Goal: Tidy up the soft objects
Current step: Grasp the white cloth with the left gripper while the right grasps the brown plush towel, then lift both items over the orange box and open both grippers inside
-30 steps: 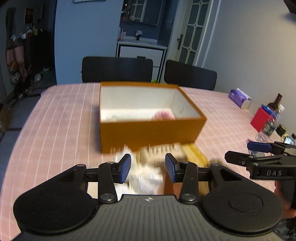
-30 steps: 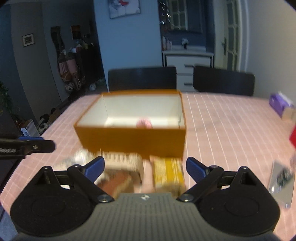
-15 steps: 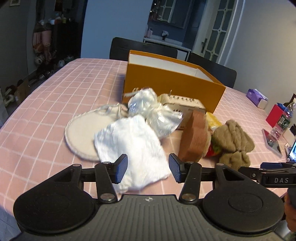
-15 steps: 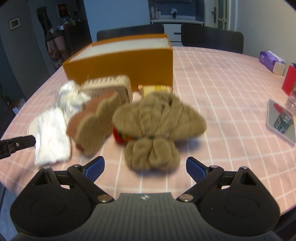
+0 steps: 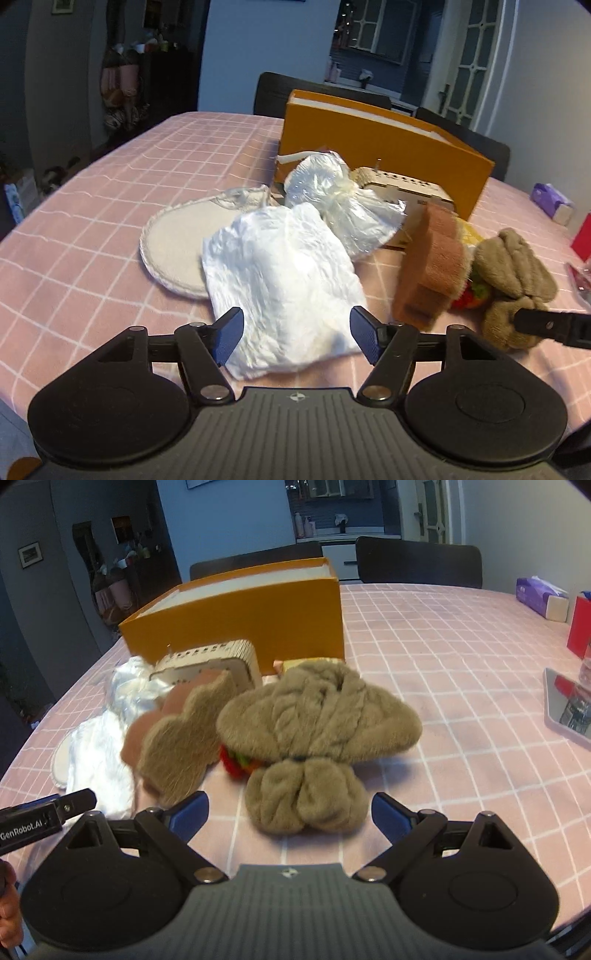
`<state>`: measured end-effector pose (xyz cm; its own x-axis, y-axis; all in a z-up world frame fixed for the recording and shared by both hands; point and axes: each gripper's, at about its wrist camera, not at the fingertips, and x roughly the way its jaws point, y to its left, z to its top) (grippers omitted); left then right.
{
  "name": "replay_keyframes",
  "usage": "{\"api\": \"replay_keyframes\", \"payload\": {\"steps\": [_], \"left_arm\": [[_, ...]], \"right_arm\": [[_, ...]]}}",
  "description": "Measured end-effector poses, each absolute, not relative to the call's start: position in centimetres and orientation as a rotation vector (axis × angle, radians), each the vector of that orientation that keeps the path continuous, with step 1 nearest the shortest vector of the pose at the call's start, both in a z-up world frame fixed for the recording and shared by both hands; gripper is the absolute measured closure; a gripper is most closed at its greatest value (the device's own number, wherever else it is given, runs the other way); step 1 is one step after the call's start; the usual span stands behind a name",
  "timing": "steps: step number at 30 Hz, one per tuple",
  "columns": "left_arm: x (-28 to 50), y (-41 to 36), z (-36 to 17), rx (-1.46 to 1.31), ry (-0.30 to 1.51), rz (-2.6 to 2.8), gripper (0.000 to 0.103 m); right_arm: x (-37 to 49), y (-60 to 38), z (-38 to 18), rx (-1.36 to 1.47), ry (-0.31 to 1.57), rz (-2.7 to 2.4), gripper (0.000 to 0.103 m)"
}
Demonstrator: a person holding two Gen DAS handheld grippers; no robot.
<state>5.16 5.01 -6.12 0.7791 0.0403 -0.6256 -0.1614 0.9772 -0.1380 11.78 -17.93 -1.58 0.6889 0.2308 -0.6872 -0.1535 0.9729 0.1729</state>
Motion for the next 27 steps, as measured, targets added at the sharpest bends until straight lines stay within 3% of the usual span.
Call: {"api": "replay_keyframes", "payload": {"steps": [5,9,20,27], "left_arm": [[5.9,4.5,-6.7,-0.153,0.700,0.142,0.023],[6.2,4.2,-7.1,-0.148,0.725,0.138,0.026],[5.9,2.8,-7.2,-0.073,0.712,0.103,0.068],[5.4,3.1,-6.9,-0.088,0.679,0.099,0.079]], "right_arm": [[13.0,-17.8,-2.6,0.082,0.803,0.186,0.010],[13.4,-17.6,-3.5,0.067,0.832,0.182,0.024],[12.7,-17.2,-3.9,0.005,0.812,0.214,0.052],[12.1,-17.2,-3.5,-0.013,0.794,0.232,0.068]]}}
